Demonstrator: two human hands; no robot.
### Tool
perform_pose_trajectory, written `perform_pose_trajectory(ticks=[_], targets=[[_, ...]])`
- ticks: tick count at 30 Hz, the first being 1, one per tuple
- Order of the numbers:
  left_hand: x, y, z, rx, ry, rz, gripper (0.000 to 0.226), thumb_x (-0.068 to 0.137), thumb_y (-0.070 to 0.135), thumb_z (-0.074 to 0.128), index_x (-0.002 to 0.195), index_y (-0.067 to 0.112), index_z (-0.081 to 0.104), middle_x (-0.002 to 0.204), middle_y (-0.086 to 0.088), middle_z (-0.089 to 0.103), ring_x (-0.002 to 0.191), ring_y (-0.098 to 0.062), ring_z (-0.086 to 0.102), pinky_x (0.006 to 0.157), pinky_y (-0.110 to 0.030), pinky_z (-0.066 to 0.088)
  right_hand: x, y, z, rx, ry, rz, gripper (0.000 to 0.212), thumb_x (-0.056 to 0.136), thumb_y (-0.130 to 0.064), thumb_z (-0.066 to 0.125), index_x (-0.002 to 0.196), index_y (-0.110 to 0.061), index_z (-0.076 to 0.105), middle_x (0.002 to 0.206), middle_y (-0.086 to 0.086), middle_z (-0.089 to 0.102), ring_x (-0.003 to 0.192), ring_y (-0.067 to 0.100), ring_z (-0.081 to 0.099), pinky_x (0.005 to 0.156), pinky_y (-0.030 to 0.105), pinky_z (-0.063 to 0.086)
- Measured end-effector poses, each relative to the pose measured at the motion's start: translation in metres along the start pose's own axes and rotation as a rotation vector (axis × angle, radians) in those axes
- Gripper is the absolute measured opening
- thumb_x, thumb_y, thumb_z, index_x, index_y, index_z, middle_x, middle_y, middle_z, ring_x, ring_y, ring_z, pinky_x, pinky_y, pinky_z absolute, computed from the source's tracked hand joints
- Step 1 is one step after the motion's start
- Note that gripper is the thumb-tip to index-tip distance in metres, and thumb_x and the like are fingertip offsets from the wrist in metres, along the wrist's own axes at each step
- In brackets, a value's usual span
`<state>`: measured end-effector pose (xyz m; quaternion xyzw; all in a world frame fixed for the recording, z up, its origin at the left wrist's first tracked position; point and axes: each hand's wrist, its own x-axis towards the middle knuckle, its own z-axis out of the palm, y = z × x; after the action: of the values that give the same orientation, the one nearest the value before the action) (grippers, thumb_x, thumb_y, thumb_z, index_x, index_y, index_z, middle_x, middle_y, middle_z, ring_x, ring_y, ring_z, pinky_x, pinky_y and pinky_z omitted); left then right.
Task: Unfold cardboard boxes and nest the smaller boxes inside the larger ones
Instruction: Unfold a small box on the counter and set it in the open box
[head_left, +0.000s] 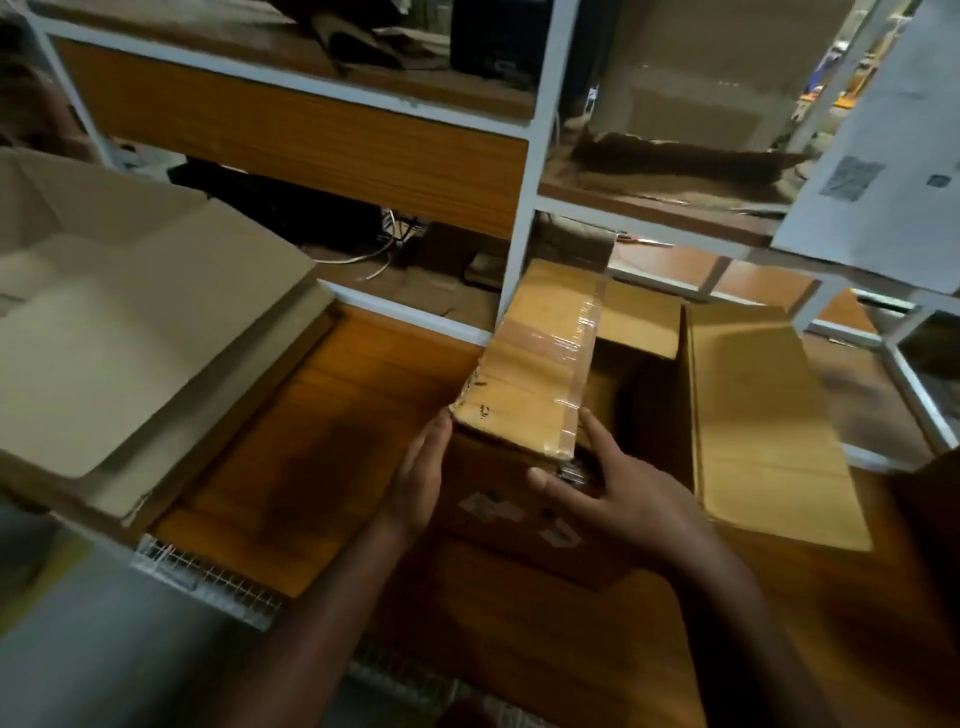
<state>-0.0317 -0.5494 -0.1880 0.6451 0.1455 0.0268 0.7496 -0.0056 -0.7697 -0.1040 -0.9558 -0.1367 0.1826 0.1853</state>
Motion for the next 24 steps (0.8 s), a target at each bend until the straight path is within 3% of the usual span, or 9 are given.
perform_pose_trajectory(ticks=[4,7,9,12,14,17,19,21,24], targets=[[0.005,0.022,-0.014,0.279,-0.070,0.211,0.080,0.082,0.074,0.066,0.152,0.047,0.039,0.152,0.016,0.045,0.134,-0.009,0.049,0.098,-0.035,0.051,0.030,0.011,-0.024,0.295,0.067,0.155,0.137,0.053,-0.114,0.012,0.162,-0.035,0.037,0.160,0.005,0.051,0.141,0.029,0.053,0.115,0.057,0.044],[0.006,0.036,-0.008,0.654,-0.184,0.312,0.094,0.077,0.068,0.076,0.157,0.047,0.031,0.168,0.021,0.020,0.151,-0.007,0.022,0.113,-0.043,0.038,0.055,0.013,-0.021,0.106,0.012,0.241,0.103,0.089,-0.092,0.013,0.151,-0.021,0.054,0.152,0.013,0.058,0.136,0.033,0.056,0.115,0.056,0.043],[0.009,0.037,-0.002,0.877,-0.240,0.373,0.096,0.077,0.073,0.072,0.159,0.044,0.029,0.170,0.021,0.013,0.157,-0.004,0.004,0.125,-0.051,0.023,0.057,0.005,-0.015,0.006,-0.031,0.246,0.096,0.097,-0.081,0.008,0.137,-0.016,0.066,0.142,0.015,0.065,0.131,0.032,0.060,0.117,0.056,0.041],[0.008,0.042,0.003,1.025,-0.229,0.454,0.096,0.080,0.082,0.059,0.160,0.038,0.027,0.171,0.018,0.010,0.156,-0.002,-0.008,0.128,-0.054,0.004,0.045,0.007,-0.021,0.021,0.297,0.133,0.092,0.089,-0.087,0.005,0.104,-0.025,0.071,0.104,0.005,0.075,0.097,0.024,0.069,0.099,0.055,0.053],[-0.002,0.054,0.006,0.946,-0.222,0.463,0.101,0.076,0.094,0.042,0.160,0.039,0.027,0.172,0.016,0.011,0.155,0.001,-0.009,0.128,-0.055,-0.002,0.034,0.014,-0.029,0.070,0.546,0.018,0.071,0.094,-0.084,0.021,0.086,-0.031,0.067,0.079,-0.008,0.069,0.077,0.014,0.065,0.085,0.053,0.057],[-0.018,0.078,0.013,0.723,-0.214,0.353,0.109,0.062,0.103,0.038,0.156,0.055,0.012,0.173,0.014,0.006,0.153,-0.007,-0.008,0.123,-0.059,0.007,0.017,0.017,-0.034,0.007,0.726,-0.170,0.037,0.097,-0.071,0.054,0.087,-0.036,0.063,0.081,-0.021,0.060,0.082,0.007,0.058,0.097,0.047,0.052],[-0.026,0.096,0.021,0.695,-0.166,0.404,0.105,0.072,0.087,0.061,0.156,0.058,0.007,0.172,0.014,0.005,0.154,-0.015,0.004,0.119,-0.057,0.025,0.001,0.016,-0.039,-0.038,0.803,-0.280,0.027,0.096,-0.064,0.062,0.090,-0.039,0.058,0.086,-0.021,0.054,0.086,0.007,0.052,0.099,0.041,0.041],[-0.030,0.112,0.027,0.713,-0.032,0.541,0.093,0.089,0.055,0.072,0.160,0.049,0.013,0.171,0.014,0.013,0.147,-0.005,0.016,0.113,-0.035,0.033,-0.020,0.017,-0.041,-0.076,0.853,-0.394,0.026,0.095,-0.058,0.066,0.098,-0.032,0.064,0.093,-0.014,0.057,0.091,0.009,0.051,0.092,0.037,0.039],[-0.041,0.134,0.029,0.661,0.269,0.722,0.049,0.099,0.032,0.065,0.146,0.033,0.051,0.162,0.012,0.040,0.145,-0.001,0.034,0.103,-0.015,0.034,-0.052,0.020,-0.035,-0.142,0.877,-0.530,0.026,0.093,-0.044,0.072,0.106,-0.022,0.070,0.098,-0.006,0.066,0.083,0.008,0.052,0.068,0.025,0.037]])
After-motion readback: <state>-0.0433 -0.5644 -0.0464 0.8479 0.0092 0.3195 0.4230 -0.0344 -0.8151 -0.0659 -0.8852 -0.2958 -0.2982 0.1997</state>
